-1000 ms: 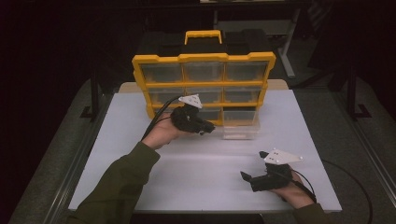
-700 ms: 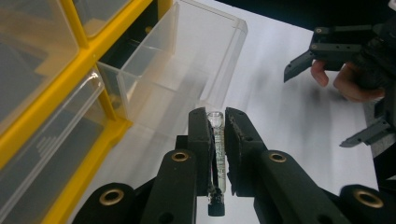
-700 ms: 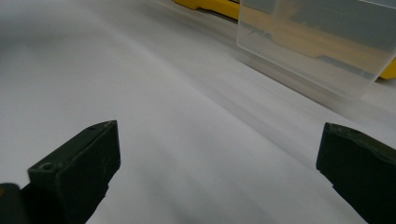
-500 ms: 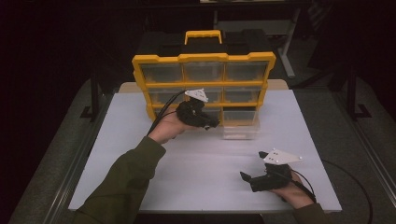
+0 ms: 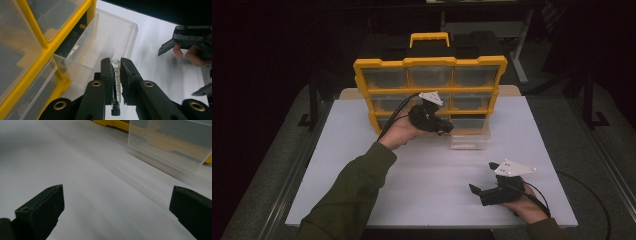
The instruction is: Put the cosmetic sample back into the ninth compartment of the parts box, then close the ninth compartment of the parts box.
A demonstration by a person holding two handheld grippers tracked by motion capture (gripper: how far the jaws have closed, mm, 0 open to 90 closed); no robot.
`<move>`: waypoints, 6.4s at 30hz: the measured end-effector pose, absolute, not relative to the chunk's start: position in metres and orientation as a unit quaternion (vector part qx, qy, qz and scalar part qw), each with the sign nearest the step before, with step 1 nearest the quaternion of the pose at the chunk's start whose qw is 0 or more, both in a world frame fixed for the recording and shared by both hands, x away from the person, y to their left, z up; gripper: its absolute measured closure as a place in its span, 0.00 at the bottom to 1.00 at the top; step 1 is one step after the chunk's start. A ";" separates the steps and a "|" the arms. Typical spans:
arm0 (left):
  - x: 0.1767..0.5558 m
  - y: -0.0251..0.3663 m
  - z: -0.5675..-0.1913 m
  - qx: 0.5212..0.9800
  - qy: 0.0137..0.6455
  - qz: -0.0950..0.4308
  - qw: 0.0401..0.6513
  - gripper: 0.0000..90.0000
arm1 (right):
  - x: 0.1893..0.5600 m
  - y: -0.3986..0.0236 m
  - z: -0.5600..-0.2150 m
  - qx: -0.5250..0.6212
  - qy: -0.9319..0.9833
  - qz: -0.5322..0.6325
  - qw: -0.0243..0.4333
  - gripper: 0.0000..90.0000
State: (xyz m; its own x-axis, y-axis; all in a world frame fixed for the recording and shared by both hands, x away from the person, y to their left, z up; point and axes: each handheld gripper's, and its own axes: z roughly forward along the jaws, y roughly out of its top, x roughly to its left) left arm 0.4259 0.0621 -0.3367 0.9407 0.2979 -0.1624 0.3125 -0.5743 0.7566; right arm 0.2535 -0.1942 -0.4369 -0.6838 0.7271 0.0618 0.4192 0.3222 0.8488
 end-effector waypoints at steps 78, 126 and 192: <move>0.426 0.016 -0.341 0.895 0.168 -0.022 0.412 1.00 | 0.252 -0.194 -0.437 0.358 0.797 0.456 0.167 0.00; 0.412 0.008 -0.371 0.900 0.158 -0.026 0.404 1.00 | 0.252 -0.194 -0.438 0.360 0.799 0.452 0.165 0.00; 0.445 0.002 -0.378 0.873 0.222 0.068 0.429 1.00 | 0.253 -0.195 -0.438 0.357 0.800 0.454 0.164 0.00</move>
